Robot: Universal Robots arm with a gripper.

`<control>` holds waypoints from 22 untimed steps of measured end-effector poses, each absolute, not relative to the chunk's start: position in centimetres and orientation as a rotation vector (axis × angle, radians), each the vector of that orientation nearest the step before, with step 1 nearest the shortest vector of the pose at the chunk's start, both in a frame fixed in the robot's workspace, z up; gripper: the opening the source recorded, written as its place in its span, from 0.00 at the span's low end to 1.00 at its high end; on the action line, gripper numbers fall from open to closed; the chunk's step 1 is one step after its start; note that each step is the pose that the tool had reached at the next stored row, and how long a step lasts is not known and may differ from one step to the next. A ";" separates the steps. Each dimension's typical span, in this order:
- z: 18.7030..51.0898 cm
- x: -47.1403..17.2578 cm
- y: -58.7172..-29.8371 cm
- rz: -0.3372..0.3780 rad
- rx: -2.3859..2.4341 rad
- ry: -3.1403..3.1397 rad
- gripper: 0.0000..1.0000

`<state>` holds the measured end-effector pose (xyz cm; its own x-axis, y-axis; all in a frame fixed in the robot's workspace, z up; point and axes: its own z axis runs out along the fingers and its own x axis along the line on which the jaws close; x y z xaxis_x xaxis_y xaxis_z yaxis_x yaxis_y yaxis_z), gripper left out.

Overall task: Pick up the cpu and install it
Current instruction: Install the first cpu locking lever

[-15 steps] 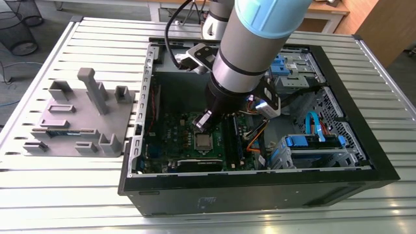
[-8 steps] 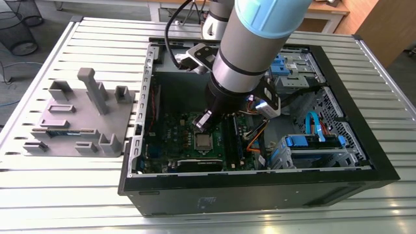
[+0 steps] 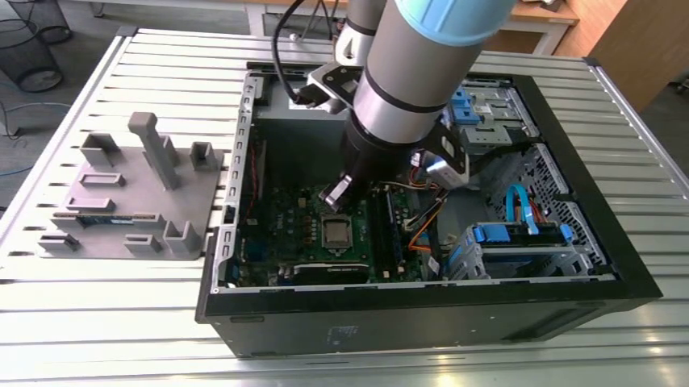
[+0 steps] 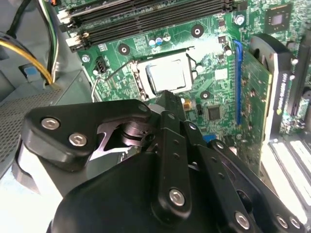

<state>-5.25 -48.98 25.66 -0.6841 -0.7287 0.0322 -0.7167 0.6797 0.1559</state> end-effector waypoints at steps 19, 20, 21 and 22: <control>26.5 -5.3 -46.9 -0.240 1.215 -2.807 0.11; 26.5 -5.2 -46.8 -0.241 1.215 -2.807 0.11; 26.5 -5.2 -46.7 -0.240 1.215 -2.807 0.11; 26.4 -5.1 -46.5 -0.241 1.215 -2.807 0.11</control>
<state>-5.10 -46.53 26.45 -0.6840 -0.7295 0.0051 -0.7180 0.6744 0.1723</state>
